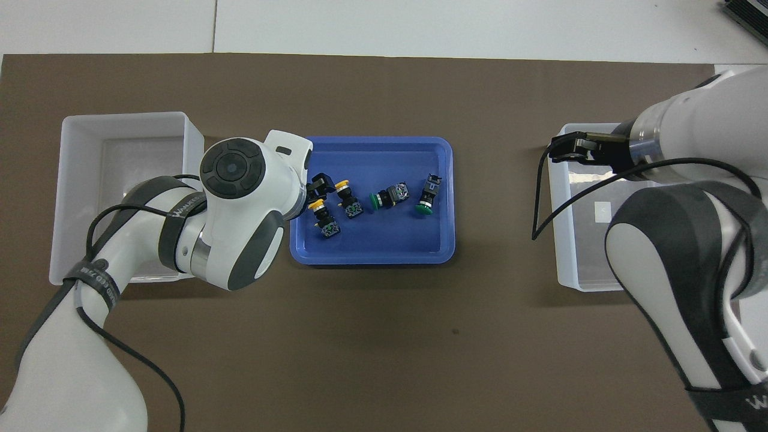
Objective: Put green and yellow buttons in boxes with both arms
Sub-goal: 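Reach both grippers into the blue tray and grasp one button each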
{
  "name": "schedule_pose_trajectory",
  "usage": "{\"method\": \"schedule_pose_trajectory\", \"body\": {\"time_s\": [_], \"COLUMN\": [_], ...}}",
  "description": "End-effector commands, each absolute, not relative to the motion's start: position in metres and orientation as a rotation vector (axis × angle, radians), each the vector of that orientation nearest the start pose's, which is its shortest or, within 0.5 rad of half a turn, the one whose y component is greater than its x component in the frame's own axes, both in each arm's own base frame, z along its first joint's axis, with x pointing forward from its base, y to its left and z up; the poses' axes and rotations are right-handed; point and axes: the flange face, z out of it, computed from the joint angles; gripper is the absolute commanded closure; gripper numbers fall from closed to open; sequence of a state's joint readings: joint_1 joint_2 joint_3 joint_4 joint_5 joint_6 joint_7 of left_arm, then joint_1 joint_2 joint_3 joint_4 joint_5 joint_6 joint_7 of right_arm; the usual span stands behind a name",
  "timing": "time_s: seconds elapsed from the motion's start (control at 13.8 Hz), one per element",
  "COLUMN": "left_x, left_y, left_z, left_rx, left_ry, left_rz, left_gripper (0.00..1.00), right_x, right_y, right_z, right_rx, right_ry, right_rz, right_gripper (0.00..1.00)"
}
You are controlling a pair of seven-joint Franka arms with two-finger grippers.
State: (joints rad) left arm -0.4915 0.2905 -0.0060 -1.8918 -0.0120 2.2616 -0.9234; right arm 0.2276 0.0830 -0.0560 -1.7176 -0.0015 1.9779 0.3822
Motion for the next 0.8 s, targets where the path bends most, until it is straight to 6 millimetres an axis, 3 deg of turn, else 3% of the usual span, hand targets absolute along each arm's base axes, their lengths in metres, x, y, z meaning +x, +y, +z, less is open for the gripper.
{"method": "schedule_pose_trajectory", "body": {"time_s": [0.0, 0.22, 0.36, 0.51, 0.72], "left_x": [0.546, 0.537, 0.533, 0.533, 0.529], "left_y": [-0.305, -0.305, -0.305, -0.305, -0.31], "left_z": [0.335, 0.319, 0.312, 0.311, 0.309], "left_rx": [-3.11, -3.124, -3.128, -3.121, -3.106], "left_ry": [-0.732, -0.732, -0.733, -0.774, -0.87], "left_rz": [-0.109, -0.132, -0.139, -0.141, -0.147], "left_gripper": [0.0, 0.0, 0.0, 0.14, 0.31], "right_x": [0.604, 0.607, 0.607, 0.61, 0.619], "right_y": [0.12, 0.146, 0.173, 0.188, 0.213], "right_z": [0.529, 0.513, 0.497, 0.483, 0.44], "right_rx": [-3.057, -3.049, -3.05, -3.032, -3.03], "right_ry": [0.428, 0.454, 0.478, 0.534, 0.558], "right_rz": [-0.282, -0.276, -0.246, -0.252, -0.238], "right_gripper": [0.0, 0.0, 0.0, 0.0, 0.0]}}
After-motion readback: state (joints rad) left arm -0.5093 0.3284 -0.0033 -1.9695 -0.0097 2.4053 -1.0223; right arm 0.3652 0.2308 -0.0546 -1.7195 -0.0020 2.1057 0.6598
